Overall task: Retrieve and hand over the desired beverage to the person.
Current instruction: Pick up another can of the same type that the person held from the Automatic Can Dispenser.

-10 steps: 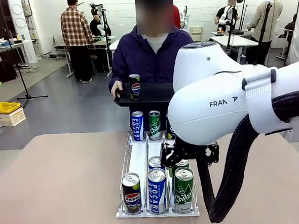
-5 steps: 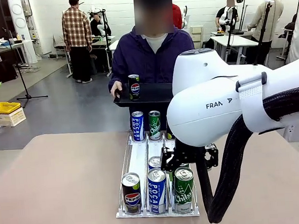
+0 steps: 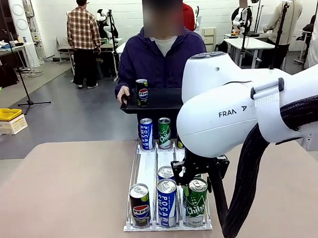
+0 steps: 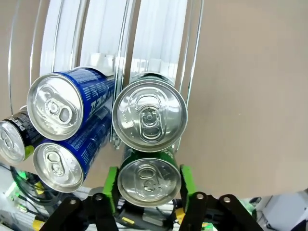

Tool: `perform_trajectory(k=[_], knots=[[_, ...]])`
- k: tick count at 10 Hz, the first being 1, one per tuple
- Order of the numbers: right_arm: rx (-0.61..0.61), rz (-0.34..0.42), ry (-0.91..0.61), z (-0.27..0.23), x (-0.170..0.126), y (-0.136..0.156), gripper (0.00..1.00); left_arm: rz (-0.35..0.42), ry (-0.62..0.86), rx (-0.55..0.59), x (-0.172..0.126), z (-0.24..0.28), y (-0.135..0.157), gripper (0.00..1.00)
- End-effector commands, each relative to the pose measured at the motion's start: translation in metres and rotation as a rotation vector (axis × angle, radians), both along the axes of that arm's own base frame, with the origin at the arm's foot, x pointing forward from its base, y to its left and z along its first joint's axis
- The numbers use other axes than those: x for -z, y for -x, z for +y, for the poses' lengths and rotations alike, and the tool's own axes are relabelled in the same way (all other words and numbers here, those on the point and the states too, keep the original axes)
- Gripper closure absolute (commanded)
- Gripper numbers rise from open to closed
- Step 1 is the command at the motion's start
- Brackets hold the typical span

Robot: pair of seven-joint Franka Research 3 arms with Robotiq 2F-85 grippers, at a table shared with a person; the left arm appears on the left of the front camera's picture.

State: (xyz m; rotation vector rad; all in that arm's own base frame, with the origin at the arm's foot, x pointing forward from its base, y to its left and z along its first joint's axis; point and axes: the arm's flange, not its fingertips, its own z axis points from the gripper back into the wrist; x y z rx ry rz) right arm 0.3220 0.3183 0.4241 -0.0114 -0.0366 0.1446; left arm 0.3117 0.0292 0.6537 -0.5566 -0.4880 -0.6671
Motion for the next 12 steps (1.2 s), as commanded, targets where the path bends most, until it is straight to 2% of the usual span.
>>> perform_trajectory(k=[1, 2, 3, 6, 7, 10, 12], knots=[[-0.024, -0.005, -0.007, -0.002, 0.005, -0.004, 1.00, -0.007, 0.015, 0.011, 0.000, 0.001, -0.001, 0.00], [-0.026, -0.005, -0.007, -0.002, 0.005, -0.004, 0.86, -0.007, 0.015, 0.011, 0.000, 0.001, -0.001, 0.00], [-0.027, -0.006, -0.007, -0.001, 0.005, -0.004, 0.97, -0.007, 0.015, 0.011, 0.000, 0.001, -0.001, 0.00], [-0.027, -0.009, -0.011, 0.000, 0.002, 0.001, 1.00, -0.007, 0.015, 0.011, 0.000, 0.001, -0.001, 0.00], [-0.024, 0.023, -0.035, -0.001, -0.010, 0.006, 0.51, -0.007, 0.015, 0.011, 0.000, 0.001, -0.001, 0.00], [-0.030, -0.015, -0.013, 0.000, -0.082, 0.040, 0.51, -0.007, 0.015, 0.011, 0.000, 0.001, -0.001, 0.00], [-0.026, -0.037, 0.033, 0.005, -0.147, 0.057, 0.51, -0.007, 0.015, 0.011, 0.000, 0.001, -0.001, 0.00]])
